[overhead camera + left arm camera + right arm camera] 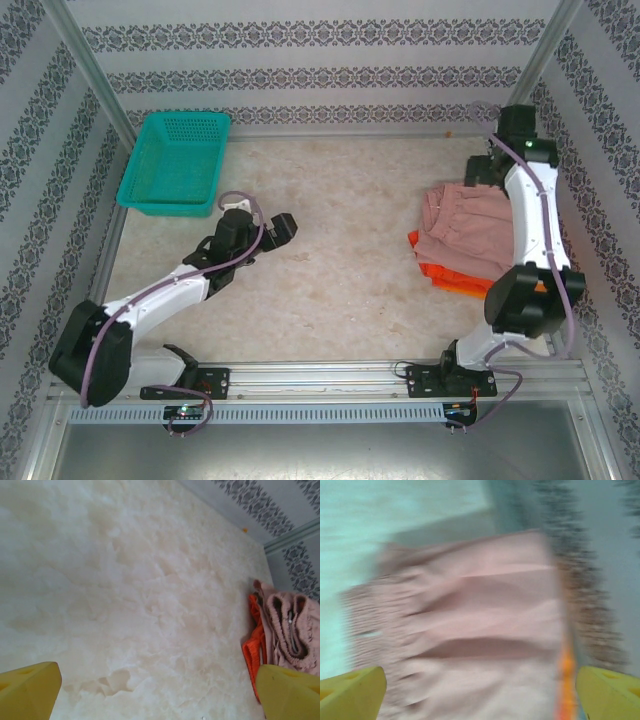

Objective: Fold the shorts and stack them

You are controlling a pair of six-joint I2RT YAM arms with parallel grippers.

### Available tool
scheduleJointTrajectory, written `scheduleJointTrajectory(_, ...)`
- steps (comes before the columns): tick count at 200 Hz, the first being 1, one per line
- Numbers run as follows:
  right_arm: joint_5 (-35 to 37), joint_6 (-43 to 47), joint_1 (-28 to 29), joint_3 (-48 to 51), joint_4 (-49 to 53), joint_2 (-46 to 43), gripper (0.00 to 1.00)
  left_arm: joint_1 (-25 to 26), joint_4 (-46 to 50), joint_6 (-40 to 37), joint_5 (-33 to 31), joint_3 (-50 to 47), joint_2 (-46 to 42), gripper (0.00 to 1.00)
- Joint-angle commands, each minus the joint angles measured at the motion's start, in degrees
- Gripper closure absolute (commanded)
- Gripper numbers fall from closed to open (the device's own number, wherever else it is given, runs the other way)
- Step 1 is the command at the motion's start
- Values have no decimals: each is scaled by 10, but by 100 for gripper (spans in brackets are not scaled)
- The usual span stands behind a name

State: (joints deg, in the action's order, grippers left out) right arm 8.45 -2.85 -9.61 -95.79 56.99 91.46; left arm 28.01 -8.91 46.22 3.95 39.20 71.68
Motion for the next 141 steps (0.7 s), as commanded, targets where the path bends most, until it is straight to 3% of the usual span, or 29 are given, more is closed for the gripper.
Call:
scheduleJointTrajectory(1, -240, -109, 21, 91, -68, -33, 3, -9, 48, -40, -45, -9, -34, 0)
scheduleJointTrajectory(43, -303, -161, 45, 266, -192, -5, 3, -26, 95, -83, -103, -20, -97, 0)
scheduleJointTrajectory(85, -280, -158, 44, 311, -191, 52, 3, -51, 122, -163, -219, -60, -170, 0)
scheduleJointTrajectory(108, -292, -159, 44, 314, -187, -13, 2, -78, 122, -212, -275, -87, -203, 0)
scheduleJointTrajectory(141, -275, -142, 52, 374, -282, -171, 2, -120, 8, -362, -336, -151, -238, 0)
